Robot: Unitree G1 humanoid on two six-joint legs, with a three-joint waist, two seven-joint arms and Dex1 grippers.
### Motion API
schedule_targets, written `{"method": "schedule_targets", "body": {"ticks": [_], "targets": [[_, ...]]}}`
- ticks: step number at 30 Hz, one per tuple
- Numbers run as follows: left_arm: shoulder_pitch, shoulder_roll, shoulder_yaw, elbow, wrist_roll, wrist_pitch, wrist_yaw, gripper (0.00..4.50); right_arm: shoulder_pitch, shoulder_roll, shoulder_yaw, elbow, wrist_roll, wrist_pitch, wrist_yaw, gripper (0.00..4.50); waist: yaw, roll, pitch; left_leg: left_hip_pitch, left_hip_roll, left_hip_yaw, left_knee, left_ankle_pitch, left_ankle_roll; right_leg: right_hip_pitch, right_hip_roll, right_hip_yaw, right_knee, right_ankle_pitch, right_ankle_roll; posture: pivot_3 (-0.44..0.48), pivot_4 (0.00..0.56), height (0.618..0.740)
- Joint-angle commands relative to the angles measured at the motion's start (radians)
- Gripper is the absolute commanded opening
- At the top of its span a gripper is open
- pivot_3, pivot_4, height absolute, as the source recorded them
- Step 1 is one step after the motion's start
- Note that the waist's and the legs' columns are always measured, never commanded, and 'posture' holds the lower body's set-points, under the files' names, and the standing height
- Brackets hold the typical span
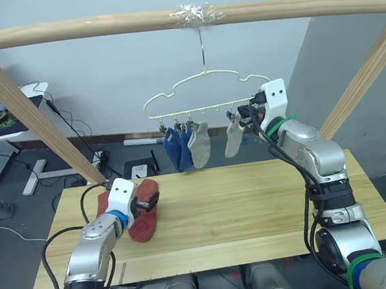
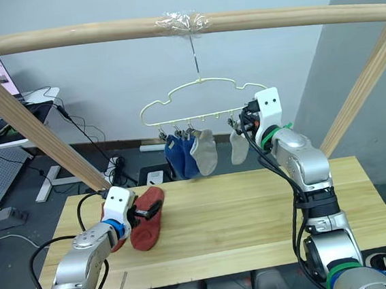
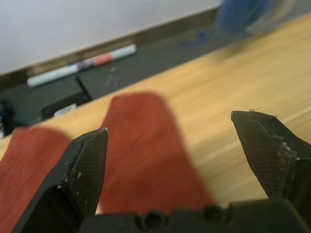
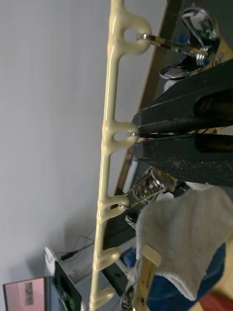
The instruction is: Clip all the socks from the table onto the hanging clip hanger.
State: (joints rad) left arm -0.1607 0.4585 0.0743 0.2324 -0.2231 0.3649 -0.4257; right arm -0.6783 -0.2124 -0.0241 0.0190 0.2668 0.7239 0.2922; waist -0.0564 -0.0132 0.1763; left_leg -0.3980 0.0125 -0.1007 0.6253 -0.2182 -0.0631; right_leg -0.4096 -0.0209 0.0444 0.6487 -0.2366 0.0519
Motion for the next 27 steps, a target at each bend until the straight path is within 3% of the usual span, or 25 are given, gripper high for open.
{"method": "schedule_targets", "body": {"ticks": [1,7,16,27], "targets": [[-0.084,0.005,0.0,0.157,0.052,-0.085,0.004,4.5,0.016,-0.008,-0.006,-0.049,0.011,0.038,-0.001,0.02,0.003,0.0,0.0,0.0,0.0,0.0,0.0,0.0,0.0,0.0,0.0,0.0,0.0,0.0,0.0,-0.046,0.164,0.74],[-0.168,-0.024,-0.025,0.382,0.064,-0.083,-0.089,4.5,0.026,-0.002,-0.008,-0.083,0.007,0.066,-0.019,0.02,0.0,0.0,0.0,0.0,0.0,0.0,-0.001,0.0,0.0,0.0,0.0,0.0,-0.001,0.0,0.0,-0.059,0.169,0.74],[-0.158,-0.012,-0.073,0.481,0.13,-0.119,-0.177,4.5,0.035,0.003,-0.012,-0.111,0.006,0.083,-0.032,0.02,-0.001,0.002,-0.001,0.003,0.0,0.0,0.0,0.0,0.0,0.003,0.0,0.0,0.0,0.0,0.0,-0.076,0.163,0.74],[-0.054,-0.018,-0.137,0.337,0.187,-0.22,-0.208,1.47,0.021,-0.001,0.006,-0.095,-0.001,0.062,-0.018,0.0,-0.001,0.003,-0.002,0.004,0.0,0.001,-0.001,0.0,0.0,0.003,-0.001,0.0,0.0,0.0,0.0,-0.064,0.144,0.74]]}}
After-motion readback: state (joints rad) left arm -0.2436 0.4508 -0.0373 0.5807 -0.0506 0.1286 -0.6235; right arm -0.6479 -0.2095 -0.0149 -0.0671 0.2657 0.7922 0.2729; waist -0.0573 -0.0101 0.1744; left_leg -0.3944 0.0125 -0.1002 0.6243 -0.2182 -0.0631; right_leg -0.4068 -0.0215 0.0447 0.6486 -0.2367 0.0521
